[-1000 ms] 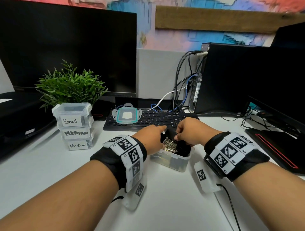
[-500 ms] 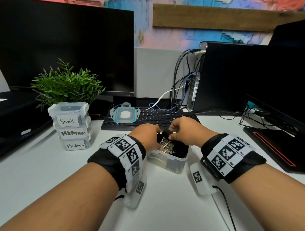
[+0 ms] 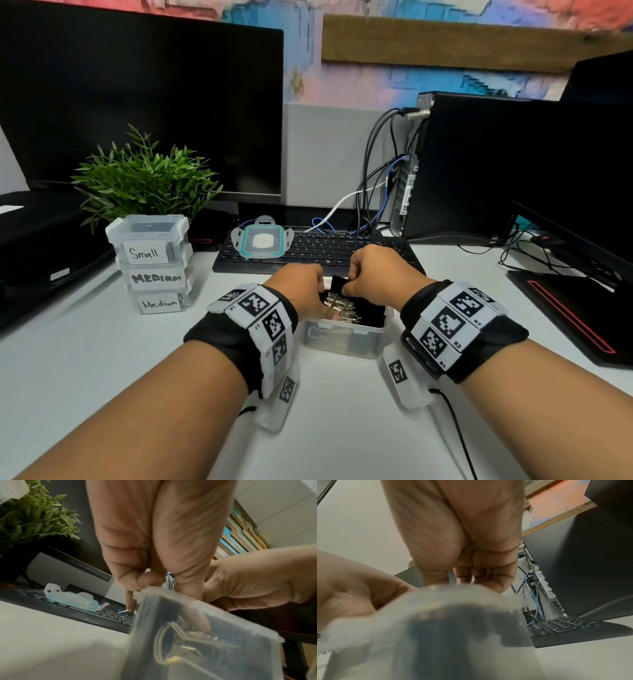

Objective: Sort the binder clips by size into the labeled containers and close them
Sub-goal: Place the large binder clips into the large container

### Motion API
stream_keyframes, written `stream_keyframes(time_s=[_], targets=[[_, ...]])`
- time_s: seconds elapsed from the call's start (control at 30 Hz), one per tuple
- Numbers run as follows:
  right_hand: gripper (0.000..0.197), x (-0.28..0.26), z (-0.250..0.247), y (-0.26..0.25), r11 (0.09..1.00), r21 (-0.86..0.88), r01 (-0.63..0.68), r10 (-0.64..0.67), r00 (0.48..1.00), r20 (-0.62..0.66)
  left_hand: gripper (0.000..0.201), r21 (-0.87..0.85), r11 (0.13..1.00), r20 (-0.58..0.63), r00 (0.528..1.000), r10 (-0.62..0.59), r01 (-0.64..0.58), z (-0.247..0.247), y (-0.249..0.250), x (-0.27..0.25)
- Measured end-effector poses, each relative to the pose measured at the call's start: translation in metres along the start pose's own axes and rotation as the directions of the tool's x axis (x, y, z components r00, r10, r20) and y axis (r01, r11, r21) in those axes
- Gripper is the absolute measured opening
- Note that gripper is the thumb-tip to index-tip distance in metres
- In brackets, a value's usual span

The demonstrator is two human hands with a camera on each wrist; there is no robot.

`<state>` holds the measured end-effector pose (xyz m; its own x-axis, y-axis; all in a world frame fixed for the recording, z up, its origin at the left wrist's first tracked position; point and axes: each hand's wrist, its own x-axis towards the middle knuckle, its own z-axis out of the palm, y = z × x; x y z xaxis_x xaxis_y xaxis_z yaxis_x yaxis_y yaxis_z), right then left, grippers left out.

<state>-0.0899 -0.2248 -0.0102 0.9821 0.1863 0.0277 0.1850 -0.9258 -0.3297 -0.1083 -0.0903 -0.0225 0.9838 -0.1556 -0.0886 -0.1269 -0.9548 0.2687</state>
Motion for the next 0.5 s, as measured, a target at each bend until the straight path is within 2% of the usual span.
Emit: stream_keyframes(time_s=[0.33,0.5], targets=[[0.025,0.0023,-0.0007,0.0022,0.996,0.073,-0.054,0.052,0.998,0.032,0.051,-0.071,0.997,0.008,0.999,-0.037,0.038,0.0031,-0.0015,0.0014],[0.017,0.0033,0.0033,-0.0028,0.999,0.040,-0.022,0.023,0.999,-0.029,0.062,-0.077,0.997,-0.032,0.999,0.002,-0.005,0.0073,-0.0037,-0.0022]])
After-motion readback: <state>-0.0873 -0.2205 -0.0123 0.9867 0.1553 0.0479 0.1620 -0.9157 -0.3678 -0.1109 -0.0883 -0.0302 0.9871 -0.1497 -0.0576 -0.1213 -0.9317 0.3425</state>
